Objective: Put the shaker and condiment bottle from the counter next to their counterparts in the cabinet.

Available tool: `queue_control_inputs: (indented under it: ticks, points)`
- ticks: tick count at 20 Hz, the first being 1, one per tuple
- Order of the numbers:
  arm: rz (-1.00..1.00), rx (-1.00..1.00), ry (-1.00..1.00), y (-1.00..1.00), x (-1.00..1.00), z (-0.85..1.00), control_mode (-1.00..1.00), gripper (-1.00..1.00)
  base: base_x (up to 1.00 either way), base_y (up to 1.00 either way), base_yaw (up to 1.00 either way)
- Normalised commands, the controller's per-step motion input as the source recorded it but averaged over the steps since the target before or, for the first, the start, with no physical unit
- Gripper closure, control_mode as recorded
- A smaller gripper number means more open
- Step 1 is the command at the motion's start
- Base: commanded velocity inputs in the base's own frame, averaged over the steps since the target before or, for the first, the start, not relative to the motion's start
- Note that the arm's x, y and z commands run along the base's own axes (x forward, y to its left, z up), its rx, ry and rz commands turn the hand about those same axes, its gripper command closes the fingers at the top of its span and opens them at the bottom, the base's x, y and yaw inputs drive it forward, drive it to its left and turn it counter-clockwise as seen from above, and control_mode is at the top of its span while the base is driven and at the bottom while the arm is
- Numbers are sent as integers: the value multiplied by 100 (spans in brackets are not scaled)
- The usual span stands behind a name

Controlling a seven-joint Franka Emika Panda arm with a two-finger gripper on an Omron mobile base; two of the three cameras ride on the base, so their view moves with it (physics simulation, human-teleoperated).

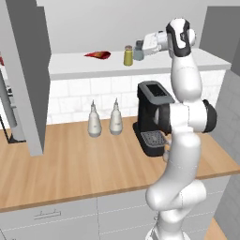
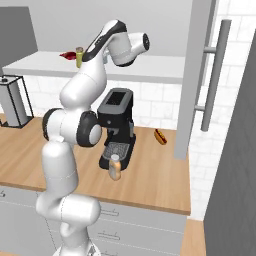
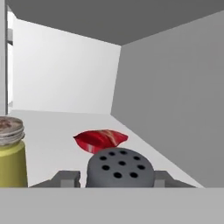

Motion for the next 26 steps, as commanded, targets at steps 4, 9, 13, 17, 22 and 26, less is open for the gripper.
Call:
queue_control_inputs:
  ticks: [4,9,13,17,22,26]
  points:
    - [0,0,0,4,24,0,-100,-100,0,0,0]
    - [1,0,0,0,13,0,-100,-100,0,0,0]
    - [2,0,0,0,3,0,-100,-100,0,0,0]
    - [0,0,-1,0,-28,1,-100,-100,0,0,0]
    - [0,-3,-6,0,-54,2,-100,-100,0,0,0]
    - [-8,-1,-2,0,-72,0,-100,-100,0,0,0]
